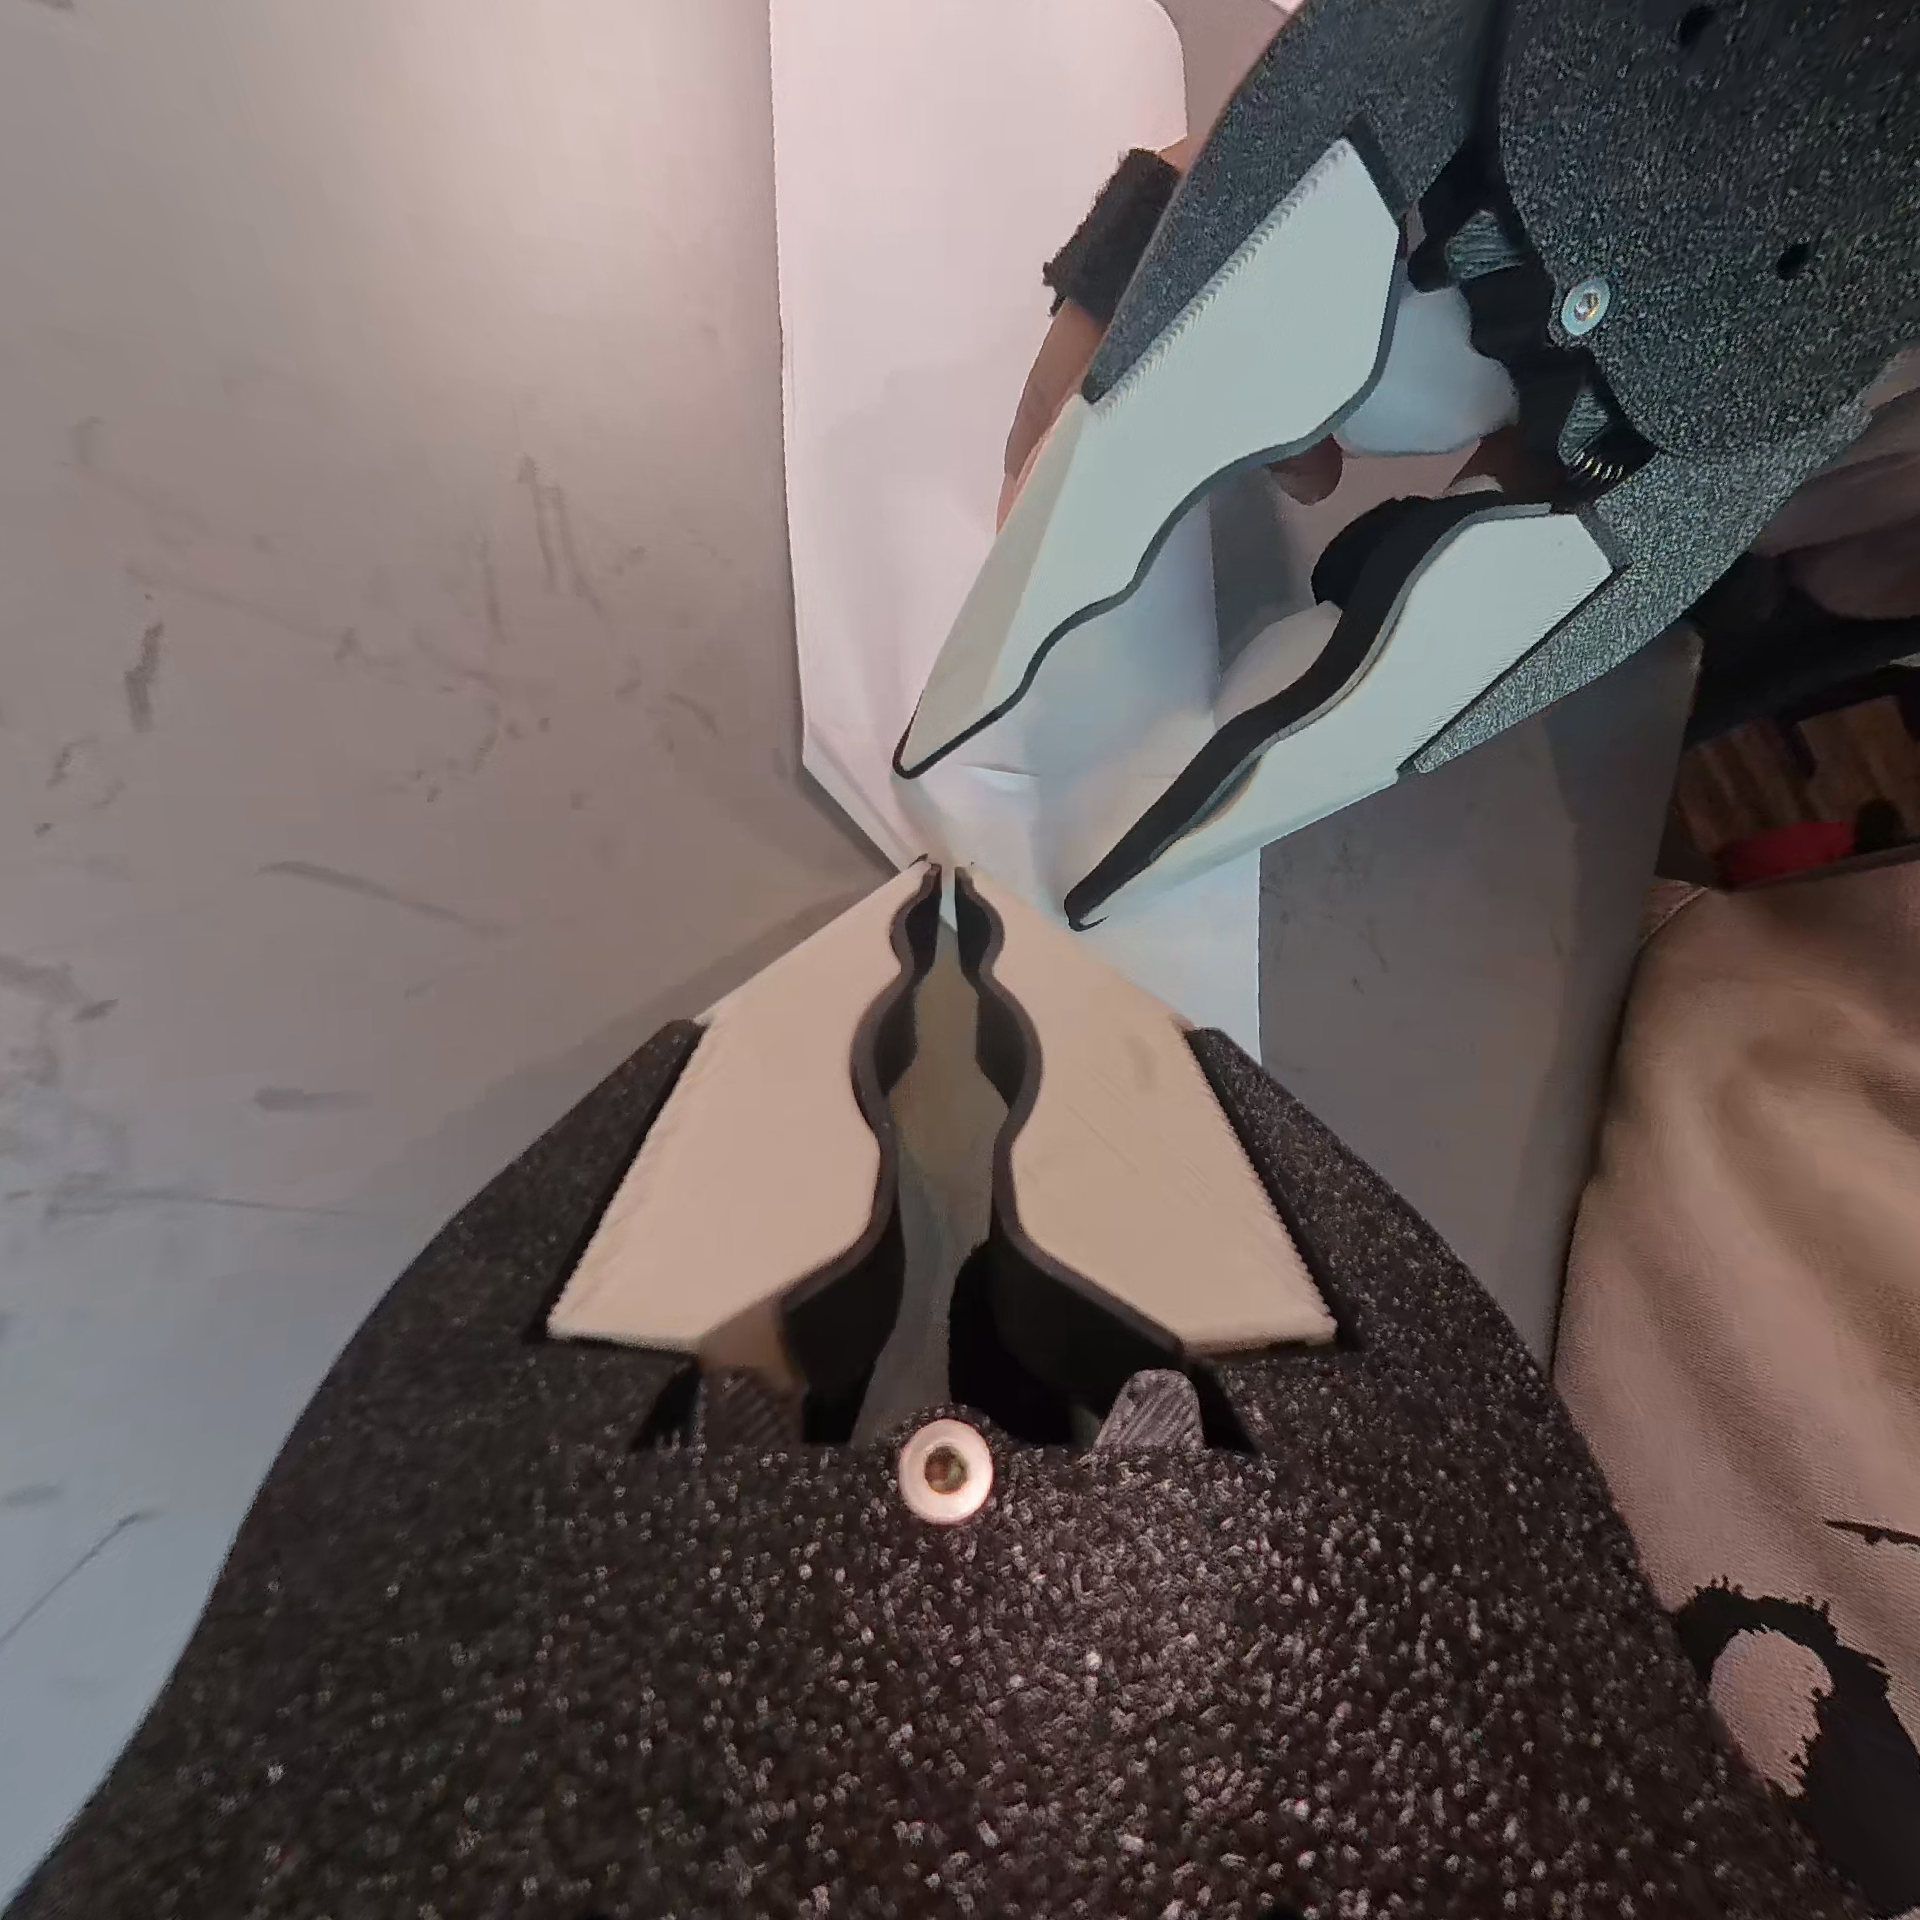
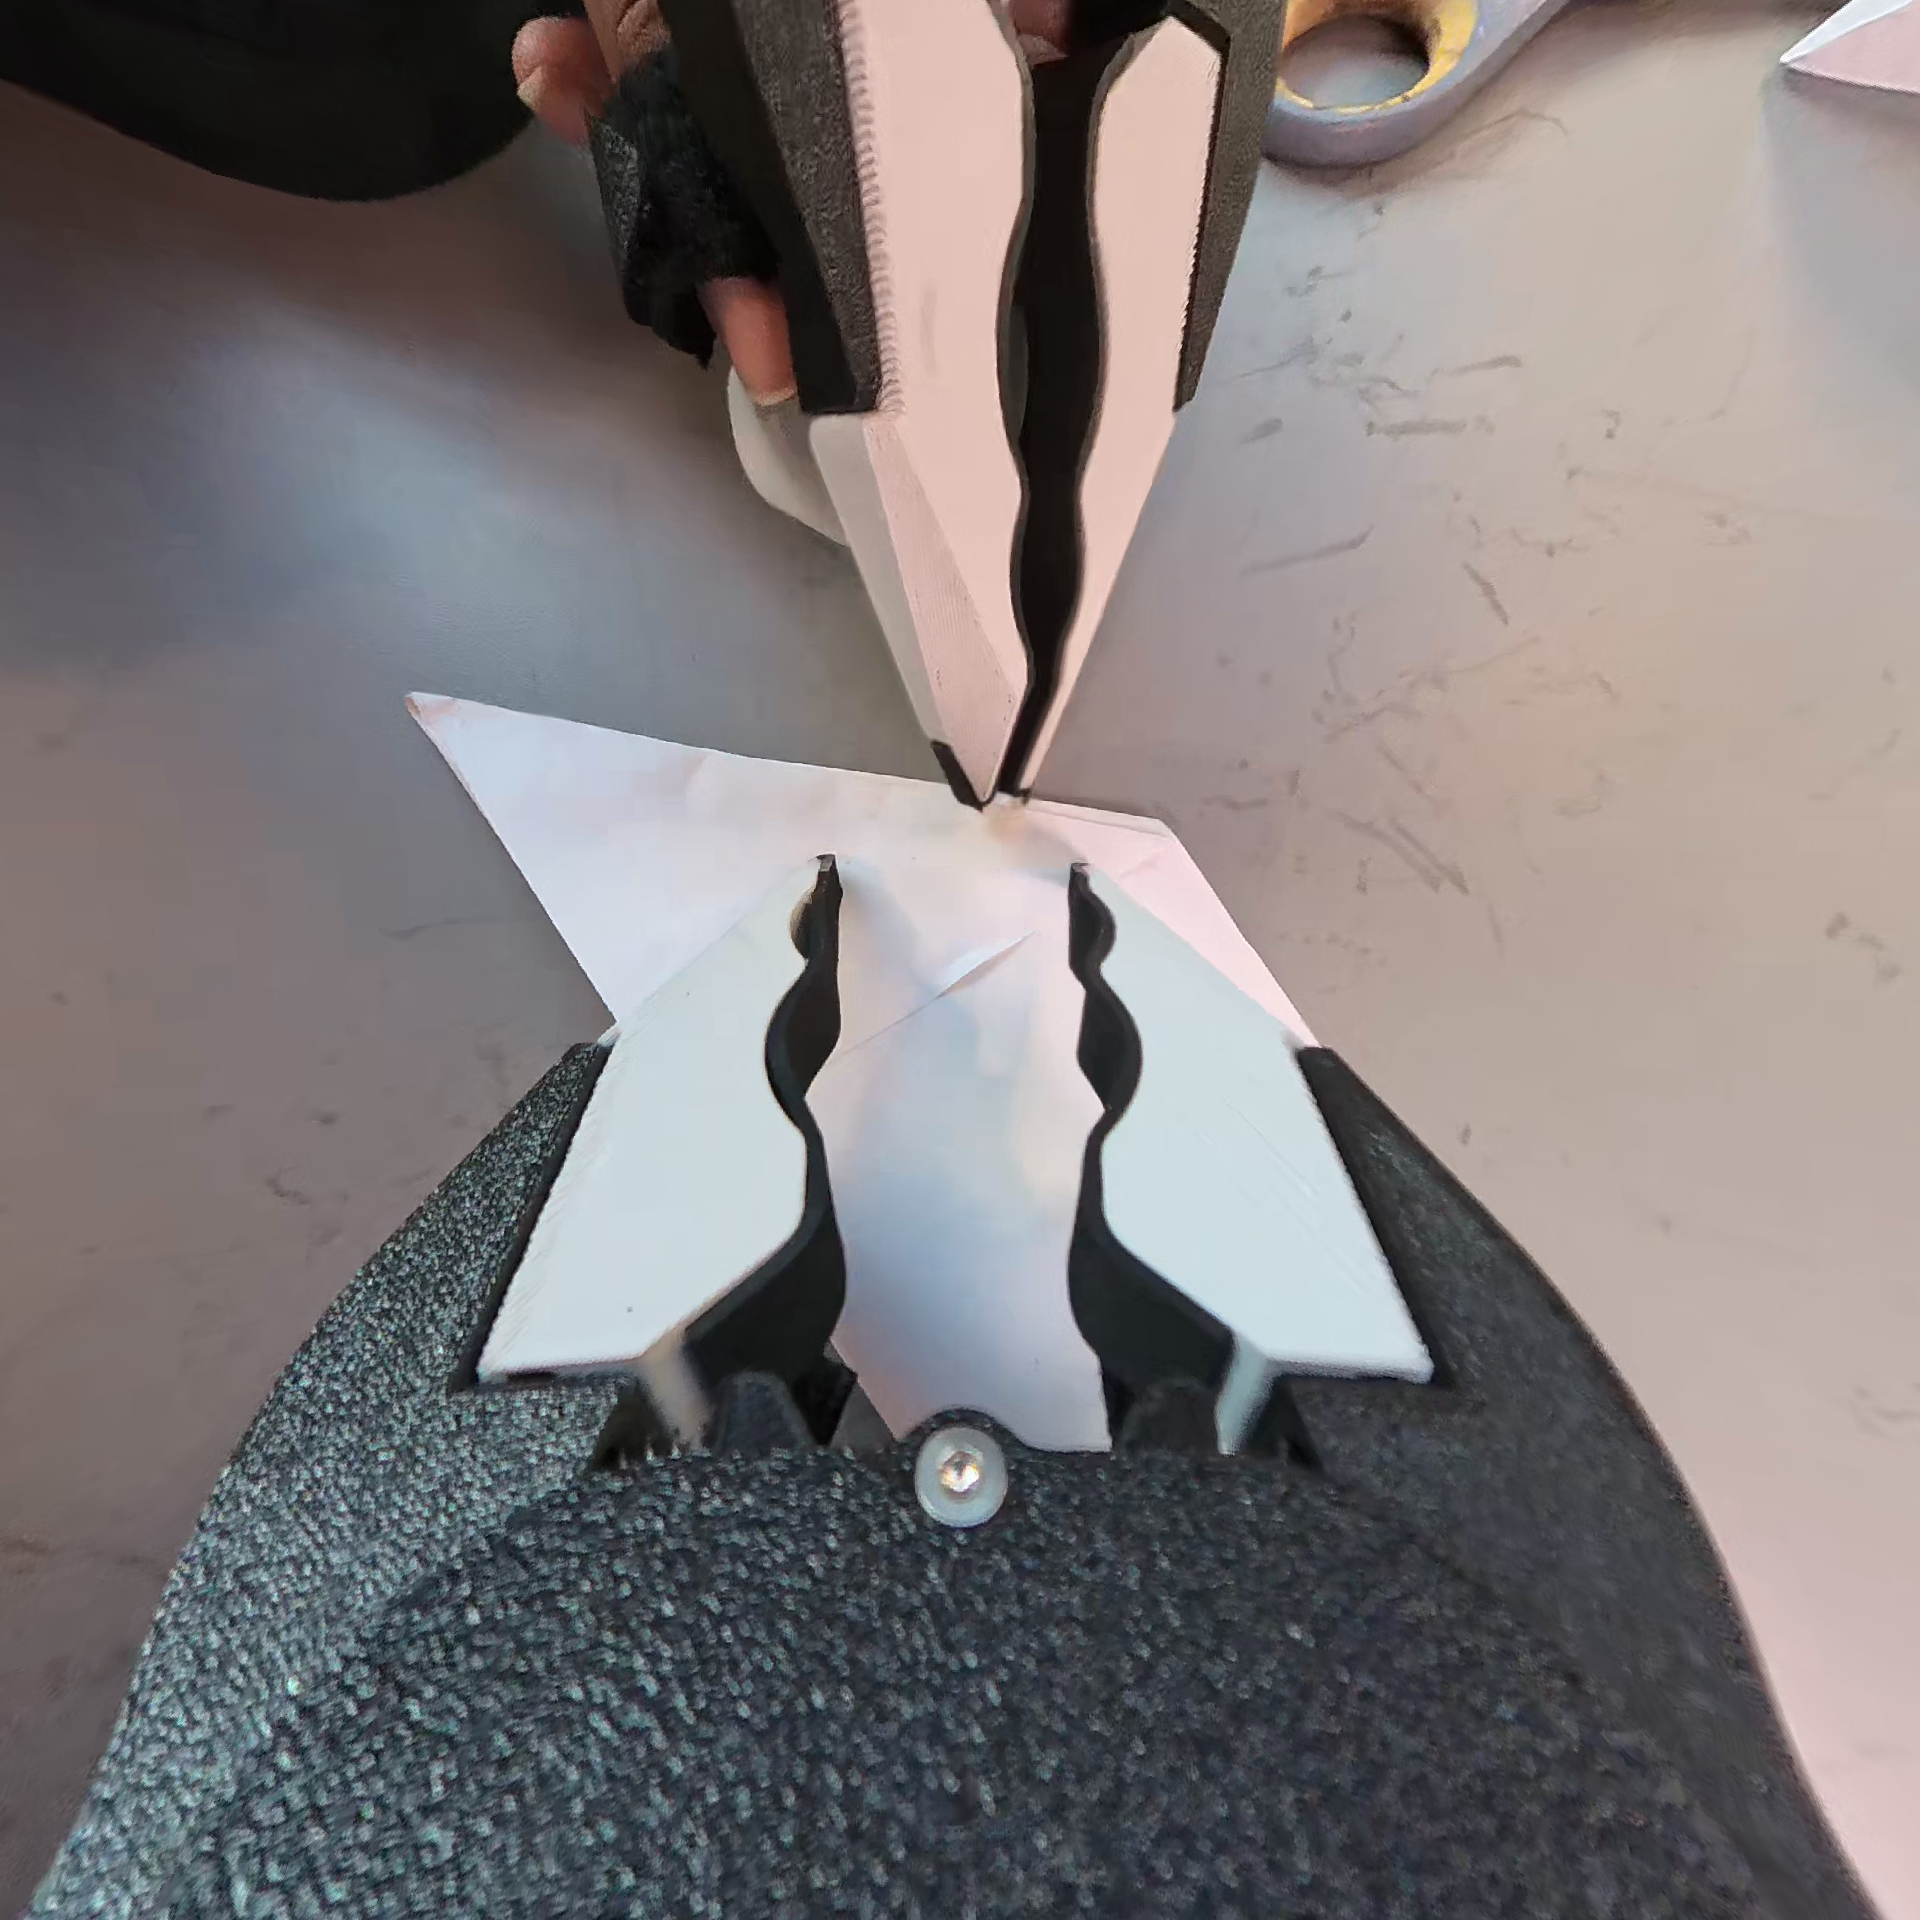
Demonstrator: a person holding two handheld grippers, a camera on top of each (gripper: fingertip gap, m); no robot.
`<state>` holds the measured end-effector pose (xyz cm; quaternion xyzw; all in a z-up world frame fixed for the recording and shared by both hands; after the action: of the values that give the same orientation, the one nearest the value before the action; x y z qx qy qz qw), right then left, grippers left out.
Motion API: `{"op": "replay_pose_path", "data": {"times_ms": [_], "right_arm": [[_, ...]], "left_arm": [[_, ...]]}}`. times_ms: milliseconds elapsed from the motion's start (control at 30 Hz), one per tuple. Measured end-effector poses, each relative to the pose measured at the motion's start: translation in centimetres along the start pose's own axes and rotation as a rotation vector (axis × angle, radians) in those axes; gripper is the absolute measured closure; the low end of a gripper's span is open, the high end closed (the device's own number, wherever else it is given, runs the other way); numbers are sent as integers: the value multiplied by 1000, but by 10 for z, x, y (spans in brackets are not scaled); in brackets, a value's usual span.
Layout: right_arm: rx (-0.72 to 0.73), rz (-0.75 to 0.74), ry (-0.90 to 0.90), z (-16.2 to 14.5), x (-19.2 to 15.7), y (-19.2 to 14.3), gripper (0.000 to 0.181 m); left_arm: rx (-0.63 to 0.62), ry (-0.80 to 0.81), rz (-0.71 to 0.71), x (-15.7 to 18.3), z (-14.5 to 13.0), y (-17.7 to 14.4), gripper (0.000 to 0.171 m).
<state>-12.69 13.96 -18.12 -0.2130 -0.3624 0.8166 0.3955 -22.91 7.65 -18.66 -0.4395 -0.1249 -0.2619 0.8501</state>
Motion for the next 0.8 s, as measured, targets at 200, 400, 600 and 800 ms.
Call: {"op": "replay_pose_path", "data": {"times_ms": [200,400,600,800], "right_arm": [[-13,-19,12,2,1,2,128],[-24,-10,44,2,5,3,122],[-47,-1,18,5,5,4,122],[-46,2,-16,6,4,3,122]], "left_arm": [[43,-54,7,-6,6,0,158],[32,-26,52,0,7,5,157],[33,-18,95,-3,7,6,168],[49,-34,64,-4,6,5,168]]}}
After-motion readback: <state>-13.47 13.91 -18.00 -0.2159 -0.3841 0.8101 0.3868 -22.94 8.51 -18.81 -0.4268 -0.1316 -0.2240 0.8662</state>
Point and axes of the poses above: each gripper's, where its closed fingertips meet, y out along the fingers, z out of its top, x = y × z across the jaws, the point moved 8 cm from there along -y, back along the fingers, and after that the axes turned 6 degrees about z, right-handed, at the moved point
